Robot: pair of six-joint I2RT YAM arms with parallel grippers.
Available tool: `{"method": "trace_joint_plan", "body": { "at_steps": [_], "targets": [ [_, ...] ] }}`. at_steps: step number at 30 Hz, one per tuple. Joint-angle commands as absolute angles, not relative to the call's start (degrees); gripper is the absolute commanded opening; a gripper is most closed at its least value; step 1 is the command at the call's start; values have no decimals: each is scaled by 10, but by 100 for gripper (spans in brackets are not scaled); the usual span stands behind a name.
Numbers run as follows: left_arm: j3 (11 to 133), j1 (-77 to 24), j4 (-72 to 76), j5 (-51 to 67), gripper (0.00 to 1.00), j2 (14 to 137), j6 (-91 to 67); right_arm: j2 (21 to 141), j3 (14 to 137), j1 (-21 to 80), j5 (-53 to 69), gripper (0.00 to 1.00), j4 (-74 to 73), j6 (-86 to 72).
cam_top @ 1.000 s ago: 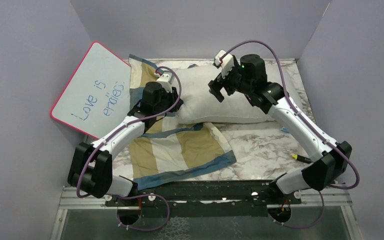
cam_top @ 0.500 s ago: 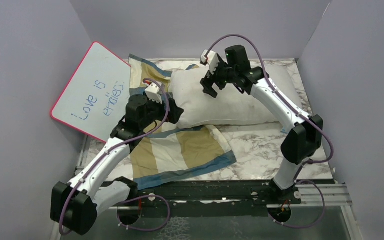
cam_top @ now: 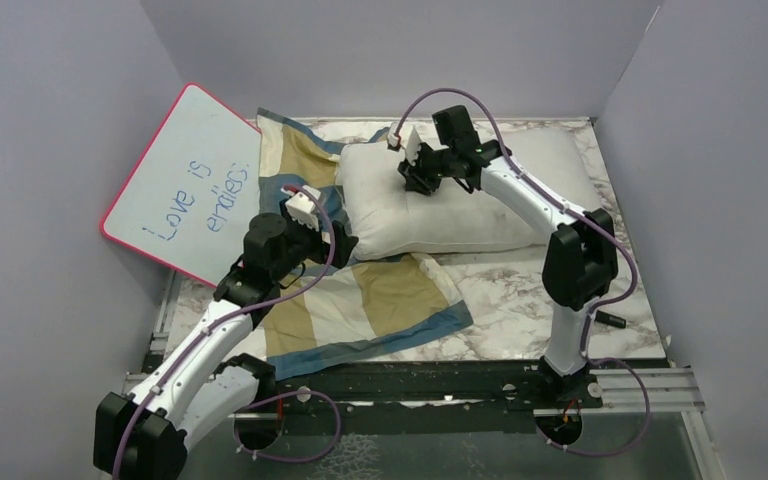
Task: Put the pillow into the pillowcase
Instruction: Pick up the pillow at the center of the board.
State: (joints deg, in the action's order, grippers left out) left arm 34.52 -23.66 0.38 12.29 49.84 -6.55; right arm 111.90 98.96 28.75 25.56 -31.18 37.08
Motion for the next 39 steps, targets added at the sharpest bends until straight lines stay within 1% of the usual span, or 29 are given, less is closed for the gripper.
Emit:
{"method": "trace_joint_plan", "body": {
  "at_steps": [1,2,3,8,11,14,17,20,22,23,24,27,29,33,36,37,38,39],
  "targets": [
    [333,-236,39,131,99,505,-55,1073,942,286,213,13,-267,384],
    [333,-236,42,120,99,504,-51,1054,929,286,213,2,-252,379],
    [333,-236,43,116,99,503,-47,1034,915,286,214,1,-235,374],
    [353,-236,36,100,99,517,-5,926,800,285,187,1,-121,369],
    [396,-236,-37,93,98,564,75,894,775,279,178,1,-99,373],
    [419,-236,-75,112,91,603,150,890,793,260,163,1,-111,369],
    [410,-236,-67,189,84,619,224,881,807,232,186,1,-128,359],
    [384,-236,-21,222,74,631,263,854,785,209,218,1,-101,348],
    [370,-236,-3,228,62,648,301,842,774,195,228,1,-90,338],
    [366,-236,12,235,58,659,323,838,772,188,233,1,-93,335],
    [366,-236,14,238,57,674,338,836,769,179,236,1,-92,332],
    [369,-236,19,251,62,713,378,826,758,149,261,1,-79,311],
    [361,-236,44,244,63,737,406,818,748,138,275,1,-64,303],
    [375,-234,70,212,57,806,444,808,742,136,291,1,-54,295],
    [378,-233,142,212,54,846,398,803,737,136,287,1,-52,296],
    [385,-234,147,218,56,864,397,803,736,135,287,1,-51,298],
    [395,-235,144,221,62,884,399,802,735,135,285,1,-50,299],
    [404,-236,142,224,65,903,399,802,736,135,284,1,-50,298]
  ]
}}
